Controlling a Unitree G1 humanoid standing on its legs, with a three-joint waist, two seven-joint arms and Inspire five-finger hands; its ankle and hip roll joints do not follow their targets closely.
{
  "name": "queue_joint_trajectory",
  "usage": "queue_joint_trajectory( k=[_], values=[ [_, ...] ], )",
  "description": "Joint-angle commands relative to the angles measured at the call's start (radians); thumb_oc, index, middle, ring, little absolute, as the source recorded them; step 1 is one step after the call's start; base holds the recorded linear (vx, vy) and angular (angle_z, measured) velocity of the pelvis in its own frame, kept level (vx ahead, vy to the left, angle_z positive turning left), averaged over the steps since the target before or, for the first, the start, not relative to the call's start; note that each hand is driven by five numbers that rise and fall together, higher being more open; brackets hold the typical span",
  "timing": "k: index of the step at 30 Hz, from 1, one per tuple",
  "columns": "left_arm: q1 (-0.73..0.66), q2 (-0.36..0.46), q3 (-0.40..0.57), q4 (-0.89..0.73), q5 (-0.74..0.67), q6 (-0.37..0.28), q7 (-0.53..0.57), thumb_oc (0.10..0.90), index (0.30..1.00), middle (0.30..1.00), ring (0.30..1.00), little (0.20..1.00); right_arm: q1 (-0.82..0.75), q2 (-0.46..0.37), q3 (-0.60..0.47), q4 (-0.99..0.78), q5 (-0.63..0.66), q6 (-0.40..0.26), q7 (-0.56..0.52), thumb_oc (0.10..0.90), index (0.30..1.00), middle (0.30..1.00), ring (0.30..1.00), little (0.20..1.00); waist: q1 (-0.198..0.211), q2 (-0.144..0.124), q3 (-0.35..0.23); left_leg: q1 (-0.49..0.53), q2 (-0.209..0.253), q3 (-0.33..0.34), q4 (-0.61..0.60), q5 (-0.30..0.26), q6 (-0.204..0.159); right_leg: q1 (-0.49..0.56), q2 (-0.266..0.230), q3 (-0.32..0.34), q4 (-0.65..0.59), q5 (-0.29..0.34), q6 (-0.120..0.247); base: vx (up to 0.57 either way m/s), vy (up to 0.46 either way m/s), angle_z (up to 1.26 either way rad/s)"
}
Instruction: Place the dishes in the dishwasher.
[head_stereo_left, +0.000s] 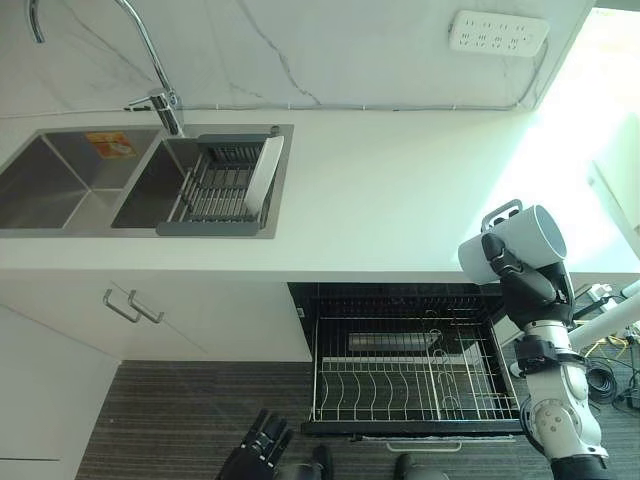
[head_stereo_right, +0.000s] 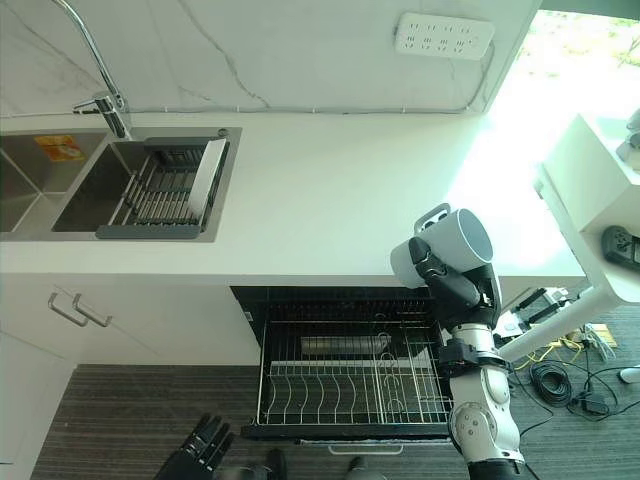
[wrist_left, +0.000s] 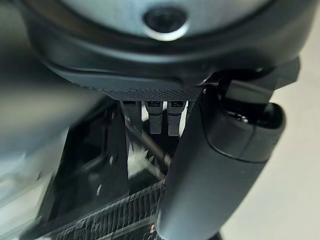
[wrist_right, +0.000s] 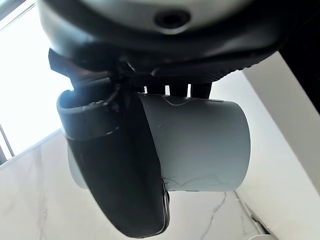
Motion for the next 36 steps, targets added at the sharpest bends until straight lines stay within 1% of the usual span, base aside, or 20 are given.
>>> queue_joint_trajectory(
  k=[1,3,4,7,11,12,13,15,17,20,21,23,24,27,28,32,36],
  values=[
    [-0.001,-0.005,0.002,-0.047,-0.059,-0.032,-0.035,0.8,0.9,0.9,0.9,0.9,-0.09,-0.021,-0.075,-0.094,-0.021,-0.075,0.038,0.4,0.3,0.3,0.3,0.3,0.027,0.01,-0.013,0.058,0.091,0.051,0.023,-0.111,-0.054,-0.031,-0.005,-0.008,0.055,-0.1,0.029,0.0,0.0,0.0],
    [-0.002,-0.01,0.006,-0.05,-0.092,-0.03,-0.04,0.8,0.9,0.9,0.9,0.9,-0.087,-0.019,-0.079,-0.095,-0.022,-0.069,0.042,0.4,0.3,0.3,0.3,0.3,0.027,0.01,-0.013,0.057,0.09,0.051,0.023,-0.112,-0.054,-0.031,-0.005,-0.009,0.055,-0.1,0.028,0.0,0.0,0.0],
    [-0.004,-0.013,0.012,-0.061,-0.116,-0.033,-0.022,0.8,0.9,0.9,0.9,0.9,-0.086,-0.015,-0.077,-0.09,-0.026,-0.07,0.044,0.4,0.3,0.3,0.3,0.3,0.028,0.009,-0.013,0.057,0.09,0.051,0.023,-0.113,-0.053,-0.03,-0.004,-0.008,0.055,-0.102,0.027,0.04,-0.004,0.02],
    [-0.01,-0.008,0.024,-0.057,-0.062,-0.046,0.04,0.8,0.9,0.9,0.9,0.9,-0.083,-0.012,-0.08,-0.08,-0.024,-0.071,0.049,0.4,0.3,0.3,0.3,0.3,0.029,0.007,-0.013,0.06,0.087,0.05,0.023,-0.114,-0.052,-0.026,-0.003,-0.01,0.055,-0.103,0.026,0.04,-0.009,0.01],
    [-0.024,0.004,0.019,0.014,0.107,-0.093,0.159,0.8,0.9,0.9,0.9,0.9,-0.084,-0.015,-0.079,-0.072,-0.017,-0.068,0.054,0.4,0.3,0.3,0.3,0.3,0.025,0.006,-0.015,0.058,0.085,0.046,0.023,-0.116,-0.051,-0.027,0.001,-0.01,0.055,-0.107,0.023,0.0,0.001,0.01],
    [-0.025,0.005,0.018,0.017,0.12,-0.098,0.167,0.8,0.9,0.9,0.9,0.9,-0.084,-0.016,-0.078,-0.071,-0.017,-0.068,0.053,0.4,0.3,0.3,0.3,0.3,0.024,0.006,-0.015,0.058,0.085,0.046,0.023,-0.115,-0.052,-0.027,0.001,-0.01,0.055,-0.107,0.023,0.02,0.004,0.04],
    [-0.029,0.008,0.012,0.055,0.167,-0.123,0.201,0.8,0.9,0.9,0.9,0.9,-0.084,-0.016,-0.075,-0.075,-0.019,-0.064,0.049,0.4,0.3,0.3,0.3,0.3,0.021,0.006,-0.015,0.058,0.085,0.047,0.023,-0.115,-0.052,-0.026,0.002,-0.009,0.055,-0.108,0.022,0.02,0.001,0.03],
    [-0.038,0.01,0.009,0.099,0.239,-0.146,0.247,0.8,0.9,0.9,0.9,0.9,-0.085,-0.018,-0.07,-0.073,-0.019,-0.061,0.044,0.4,0.3,0.3,0.3,0.3,0.018,0.005,-0.014,0.06,0.085,0.048,0.023,-0.116,-0.052,-0.026,0.004,-0.008,0.055,-0.11,0.021,0.01,-0.006,0.02],
    [-0.062,0.013,-0.015,0.18,0.382,-0.208,0.358,0.8,0.9,0.9,0.9,0.9,-0.088,-0.02,-0.056,-0.063,-0.033,-0.045,0.01,0.4,0.3,0.3,0.3,0.3,0.009,0.0,-0.014,0.06,0.086,0.051,0.023,-0.116,-0.053,-0.027,0.008,-0.003,0.055,-0.111,0.02,0.03,-0.027,0.07],
    [-0.073,0.009,-0.031,0.196,0.436,-0.216,0.396,0.8,0.9,0.9,0.9,0.9,-0.088,-0.02,-0.048,-0.051,-0.043,-0.044,-0.002,0.4,0.3,0.3,0.3,0.3,0.007,-0.003,-0.012,0.061,0.088,0.054,0.023,-0.116,-0.053,-0.027,0.01,-0.001,0.055,-0.112,0.018,0.02,-0.023,0.07],
    [-0.079,0.006,-0.049,0.209,0.484,-0.237,0.425,0.8,0.9,0.9,0.9,0.9,-0.087,-0.019,-0.046,-0.04,-0.06,-0.045,-0.009,0.4,0.3,0.3,0.3,0.3,0.004,-0.005,-0.012,0.063,0.089,0.054,0.023,-0.116,-0.053,-0.027,0.012,0.001,0.055,-0.112,0.017,0.02,-0.031,0.04],
    [-0.09,0.0,-0.076,0.214,0.543,-0.252,0.478,0.8,0.9,0.9,0.9,0.9,-0.086,-0.019,-0.043,-0.022,-0.074,-0.045,-0.009,0.4,0.3,0.3,0.3,0.3,0.001,-0.008,-0.009,0.065,0.091,0.057,0.023,-0.117,-0.052,-0.027,0.014,0.003,0.055,-0.111,0.017,0.02,-0.037,0.0],
    [-0.095,-0.002,-0.093,0.212,0.6,-0.264,0.519,0.8,0.9,0.9,0.9,0.9,-0.083,-0.018,-0.042,-0.017,-0.074,-0.041,-0.008,0.4,0.3,0.3,0.3,0.3,-0.001,-0.01,-0.008,0.066,0.092,0.059,0.023,-0.118,-0.053,-0.027,0.015,0.004,0.055,-0.111,0.017,0.0,0.0,0.0],
    [-0.108,0.001,-0.13,0.209,0.696,-0.278,0.593,0.8,0.9,0.9,0.9,0.9,-0.078,-0.018,-0.04,-0.011,-0.074,-0.037,0.0,0.4,0.3,0.3,0.3,0.3,-0.006,-0.013,-0.005,0.066,0.093,0.06,0.023,-0.118,-0.053,-0.029,0.018,0.009,0.055,-0.11,0.017,0.0,-0.012,0.0],
    [-0.12,0.004,-0.169,0.204,0.786,-0.283,0.675,0.8,0.9,0.9,0.9,0.9,-0.071,-0.013,-0.033,-0.009,-0.077,-0.04,0.01,0.4,0.3,0.3,0.3,0.3,-0.012,-0.014,-0.003,0.066,0.093,0.06,0.023,-0.119,-0.053,-0.032,0.022,0.016,0.055,-0.11,0.017,-0.02,-0.033,0.0],
    [-0.135,0.01,-0.215,0.2,0.88,-0.279,0.728,0.8,0.9,0.9,0.9,0.9,-0.052,-0.008,-0.027,-0.006,-0.07,-0.043,0.061,0.4,0.3,0.3,0.3,0.3,-0.023,-0.017,-0.002,0.072,0.09,0.064,0.023,-0.122,-0.052,-0.032,0.025,0.028,0.055,-0.108,0.019,-0.01,-0.018,-0.05],
    [-0.148,0.021,-0.23,0.197,0.914,-0.257,0.728,0.8,0.9,0.9,0.9,0.9,-0.037,-0.004,-0.018,-0.008,-0.058,-0.048,0.139,0.4,0.3,0.3,0.3,0.3,-0.037,-0.019,0.0,0.079,0.089,0.073,0.023,-0.125,-0.048,-0.034,0.028,0.042,0.055,-0.104,0.022,-0.03,-0.014,-0.12]
  ],
)
